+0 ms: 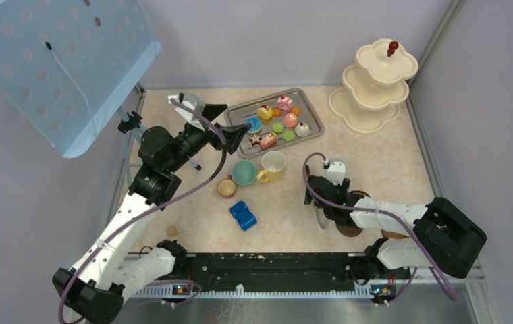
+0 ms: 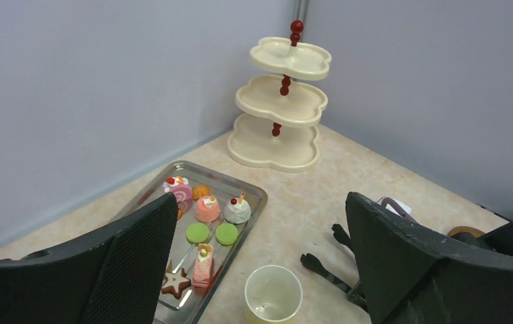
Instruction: Serve the afternoon tea
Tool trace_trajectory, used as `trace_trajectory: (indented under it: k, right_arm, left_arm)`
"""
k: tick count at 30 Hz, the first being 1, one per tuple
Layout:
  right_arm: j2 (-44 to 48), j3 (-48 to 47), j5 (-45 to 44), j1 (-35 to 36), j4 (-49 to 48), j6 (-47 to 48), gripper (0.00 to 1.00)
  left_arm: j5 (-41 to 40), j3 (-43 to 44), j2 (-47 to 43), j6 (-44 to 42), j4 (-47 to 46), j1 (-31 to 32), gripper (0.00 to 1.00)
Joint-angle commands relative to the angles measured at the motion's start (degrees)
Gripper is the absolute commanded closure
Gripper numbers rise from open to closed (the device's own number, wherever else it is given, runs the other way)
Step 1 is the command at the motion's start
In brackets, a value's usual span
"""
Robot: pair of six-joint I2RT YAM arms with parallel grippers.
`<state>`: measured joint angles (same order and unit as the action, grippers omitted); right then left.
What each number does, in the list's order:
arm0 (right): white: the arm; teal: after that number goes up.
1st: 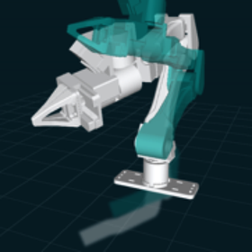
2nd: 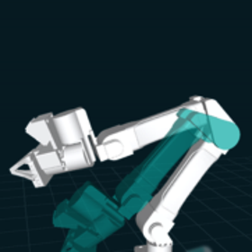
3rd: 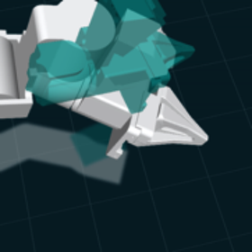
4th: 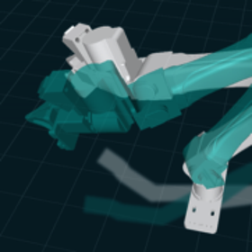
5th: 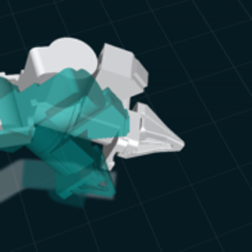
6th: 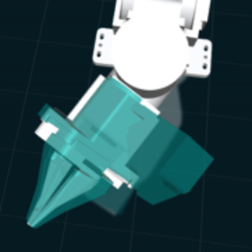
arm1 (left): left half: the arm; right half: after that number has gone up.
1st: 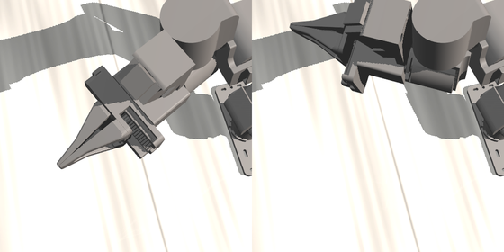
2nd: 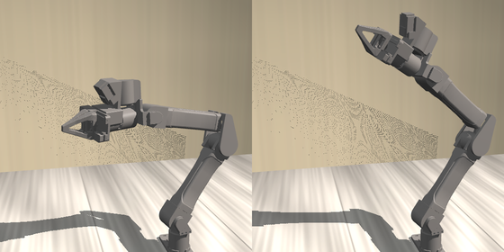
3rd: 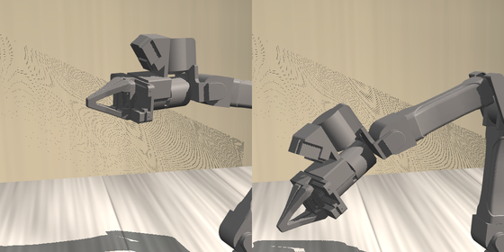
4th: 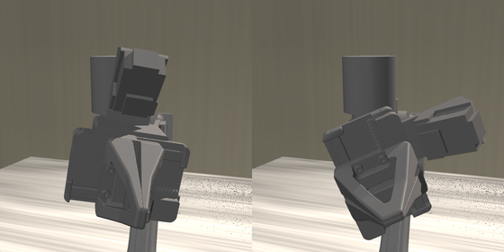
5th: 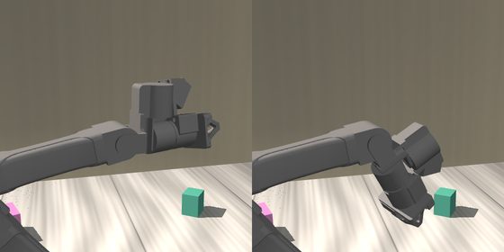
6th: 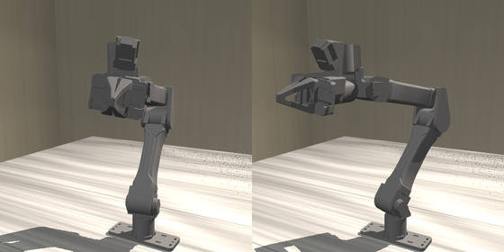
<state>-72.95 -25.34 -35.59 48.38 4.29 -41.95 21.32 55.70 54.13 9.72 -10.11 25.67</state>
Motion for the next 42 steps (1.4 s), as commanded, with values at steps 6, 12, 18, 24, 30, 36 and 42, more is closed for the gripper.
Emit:
trace_trajectory:
  k: [6, 12, 18, 24, 30, 36, 42]
  right_arm:
    - [-2.06, 1.10, -4.66, -1.73, -15.21, 6.45, 0.02]
    - [-3.21, 2.41, -10.38, 3.82, -8.48, -0.13, 0.02]
    - [-7.20, 1.78, -12.70, 4.09, -11.90, 0.70, 0.10]
    - [-13.92, -3.46, -9.89, -1.70, -18.47, 9.01, 0.26]
    - [-18.40, -9.64, -6.18, -6.61, -21.37, 16.26, 0.29]
    - [-15.34, -6.60, -2.03, -5.67, -20.14, 14.90, 0.07]
    - [-14.71, 2.25, -6.78, -1.75, -31.12, 14.15, 0.05]
  left_arm:
    - [-4.99, -0.82, -2.42, -5.31, 0.81, 0.87, 0.01]
    - [-5.34, -1.38, -3.11, -5.36, 0.40, 1.04, 0.01]
    - [-3.92, -1.46, -2.64, -4.36, -0.03, 1.06, 0.01]
    - [-4.77, -1.82, -1.78, -4.69, -0.13, 1.09, 0.01]
    - [-4.90, -1.85, -1.39, -4.88, 0.01, 1.13, 0.01]
    - [-4.60, -1.75, -1.01, -4.77, 0.07, 1.21, 0.01]
    - [-2.93, -1.74, -0.67, -3.67, -0.41, 1.22, 0.01]
